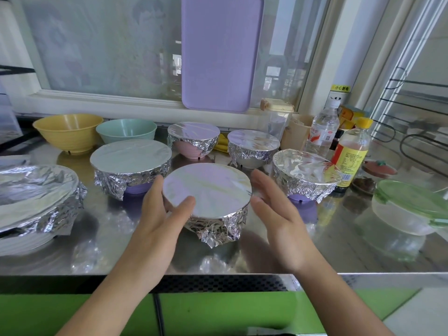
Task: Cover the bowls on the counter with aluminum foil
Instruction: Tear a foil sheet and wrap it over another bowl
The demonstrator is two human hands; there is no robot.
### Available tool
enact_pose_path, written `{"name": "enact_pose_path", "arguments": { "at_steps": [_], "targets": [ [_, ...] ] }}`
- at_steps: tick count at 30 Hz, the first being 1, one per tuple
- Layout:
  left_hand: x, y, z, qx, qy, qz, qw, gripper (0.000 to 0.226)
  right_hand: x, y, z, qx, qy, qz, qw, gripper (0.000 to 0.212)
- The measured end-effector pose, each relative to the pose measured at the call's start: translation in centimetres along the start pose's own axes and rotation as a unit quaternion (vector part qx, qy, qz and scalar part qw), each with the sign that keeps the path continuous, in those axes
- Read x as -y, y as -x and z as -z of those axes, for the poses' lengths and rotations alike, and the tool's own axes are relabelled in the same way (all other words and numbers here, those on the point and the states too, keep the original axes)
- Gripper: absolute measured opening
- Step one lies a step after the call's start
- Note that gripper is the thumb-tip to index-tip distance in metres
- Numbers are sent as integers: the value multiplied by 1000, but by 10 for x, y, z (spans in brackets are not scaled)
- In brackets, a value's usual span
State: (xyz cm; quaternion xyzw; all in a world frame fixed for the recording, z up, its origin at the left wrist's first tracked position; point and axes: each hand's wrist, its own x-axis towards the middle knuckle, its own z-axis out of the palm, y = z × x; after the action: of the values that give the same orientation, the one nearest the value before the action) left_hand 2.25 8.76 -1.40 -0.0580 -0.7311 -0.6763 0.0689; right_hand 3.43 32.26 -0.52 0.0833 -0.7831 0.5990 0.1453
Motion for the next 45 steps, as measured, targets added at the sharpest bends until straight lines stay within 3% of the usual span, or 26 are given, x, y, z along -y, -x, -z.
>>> {"name": "enact_pose_path", "arguments": {
  "at_steps": [4,9,11,14,19,22,27,31,35,39,45],
  "targets": [
    [-6,11,-6,12,-69,-10,997,81,-3,-4,-6,8,-7,-25,1000,45],
    [-9,4,3,11,-39,13,999,68,-4,-6,-1,-36,8,-3,999,32],
    [-9,3,4,10,-39,14,999,61,-2,-10,-1,-30,16,5,999,40],
    [-7,2,4,3,-55,-14,998,52,-3,-14,-2,5,8,-1,1000,43],
    [-3,2,-2,-10,-92,-72,993,47,-7,-9,2,-6,17,-8,1000,48],
    [-2,1,-3,-6,-93,-72,993,61,-8,-5,6,32,-23,-46,998,63],
    [-7,5,-7,63,-119,-104,985,89,-4,-1,14,111,-11,-56,992,76],
    [-8,5,-14,65,-136,-111,982,104,-2,0,18,166,19,-46,985,110],
    [-4,8,-20,37,-138,-116,983,113,6,6,10,182,16,-31,983,93],
    [-3,8,-24,19,-104,-82,991,111,-1,8,6,170,-3,-46,984,119],
    [-1,4,-24,31,-84,-84,992,112,-6,4,5,171,0,-86,982,120]
  ]
}}
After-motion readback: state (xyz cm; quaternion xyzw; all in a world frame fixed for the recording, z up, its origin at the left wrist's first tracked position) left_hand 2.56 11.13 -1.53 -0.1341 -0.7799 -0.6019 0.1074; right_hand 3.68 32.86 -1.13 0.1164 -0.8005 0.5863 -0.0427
